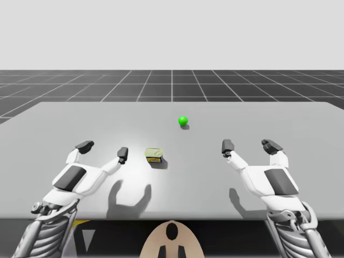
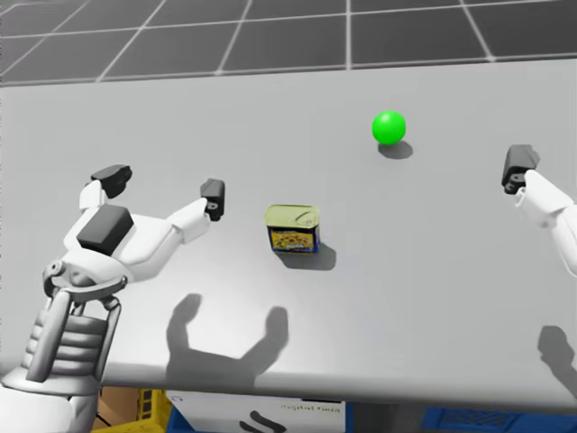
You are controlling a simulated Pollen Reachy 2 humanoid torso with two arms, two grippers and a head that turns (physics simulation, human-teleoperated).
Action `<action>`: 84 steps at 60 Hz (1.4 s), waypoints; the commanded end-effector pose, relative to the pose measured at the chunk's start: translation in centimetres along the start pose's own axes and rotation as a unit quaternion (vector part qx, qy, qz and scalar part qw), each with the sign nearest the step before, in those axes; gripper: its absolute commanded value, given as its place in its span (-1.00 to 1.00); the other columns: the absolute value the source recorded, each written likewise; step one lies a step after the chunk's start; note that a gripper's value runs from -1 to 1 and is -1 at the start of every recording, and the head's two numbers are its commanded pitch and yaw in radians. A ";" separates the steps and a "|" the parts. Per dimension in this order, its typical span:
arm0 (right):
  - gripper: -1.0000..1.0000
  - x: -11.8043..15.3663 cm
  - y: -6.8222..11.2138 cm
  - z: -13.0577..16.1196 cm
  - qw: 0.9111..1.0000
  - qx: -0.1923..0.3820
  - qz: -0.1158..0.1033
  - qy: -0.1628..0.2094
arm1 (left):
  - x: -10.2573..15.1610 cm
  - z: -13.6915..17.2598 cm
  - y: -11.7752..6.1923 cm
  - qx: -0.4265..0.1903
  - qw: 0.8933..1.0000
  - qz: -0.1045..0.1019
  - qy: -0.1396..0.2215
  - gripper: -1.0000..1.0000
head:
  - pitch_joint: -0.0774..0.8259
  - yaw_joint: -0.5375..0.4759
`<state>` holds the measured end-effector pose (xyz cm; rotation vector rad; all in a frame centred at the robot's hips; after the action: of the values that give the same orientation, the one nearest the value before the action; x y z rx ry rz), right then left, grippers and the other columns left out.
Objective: Watch the red light. When it turns green, pick up the object.
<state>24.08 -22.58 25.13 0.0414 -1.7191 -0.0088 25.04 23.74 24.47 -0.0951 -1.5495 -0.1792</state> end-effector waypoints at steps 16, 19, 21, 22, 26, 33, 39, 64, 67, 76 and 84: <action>-1.00 -0.2 0.2 -0.1 1.000 -0.011 -0.002 -0.001 | -5.1 0.0 -6.6 -0.117 0.984 0.032 0.130 -1.00 | 0.58 0.37; -1.00 -0.2 0.2 -0.1 1.000 -0.011 -0.001 -0.001 | -5.7 -0.6 -7.4 -0.119 0.982 0.042 0.140 -1.00 | 0.57 0.38; -1.00 -0.2 0.1 0.0 1.000 -0.011 -0.001 -0.002 | -6.0 -1.2 -8.0 -0.120 0.980 0.054 0.148 -1.00 | 0.57 0.38; -1.00 -0.2 0.1 0.0 1.000 -0.011 -0.001 -0.002 | -6.1 -1.3 -8.1 -0.120 0.980 0.056 0.150 -1.00 | 0.57 0.38; -1.00 -0.2 0.1 0.0 1.000 -0.010 -0.001 -0.002 | -6.5 -2.1 -9.0 -0.118 0.980 0.055 0.153 -1.00 | 0.57 0.38; -1.00 -0.2 0.1 0.0 1.000 -0.010 -0.001 -0.003 | -6.5 -3.7 -10.4 -0.120 0.976 0.068 0.166 -1.00 | 0.59 0.37; -1.00 -0.2 0.1 0.0 1.000 -0.009 0.002 -0.005 | -6.3 -5.1 -11.4 -0.121 0.972 0.090 0.179 -1.00 | 0.59 0.36; -1.00 -0.1 0.1 0.1 1.000 -0.002 0.006 -0.009 | -6.5 -9.8 -14.6 -0.083 0.964 0.142 0.211 -1.00 | 0.60 0.33; -1.00 -0.1 0.1 0.1 1.000 -0.001 0.007 -0.009 | -6.8 -10.2 -14.8 -0.074 0.962 0.151 0.215 -1.00 | 0.60 0.32; -1.00 -0.1 0.2 0.2 1.000 0.000 0.006 -0.009 | -7.5 -10.6 -15.3 -0.063 0.961 0.158 0.218 -1.00 | 0.60 0.32; -1.00 0.0 0.2 0.2 1.000 0.000 0.006 -0.009 | -7.9 -10.4 -15.8 -0.071 0.961 0.155 0.216 0.97 | 0.60 0.32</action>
<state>23.95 -22.63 25.15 0.0168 -1.7396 0.0162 33.50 12.05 16.41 -0.2324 -1.1082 -0.1301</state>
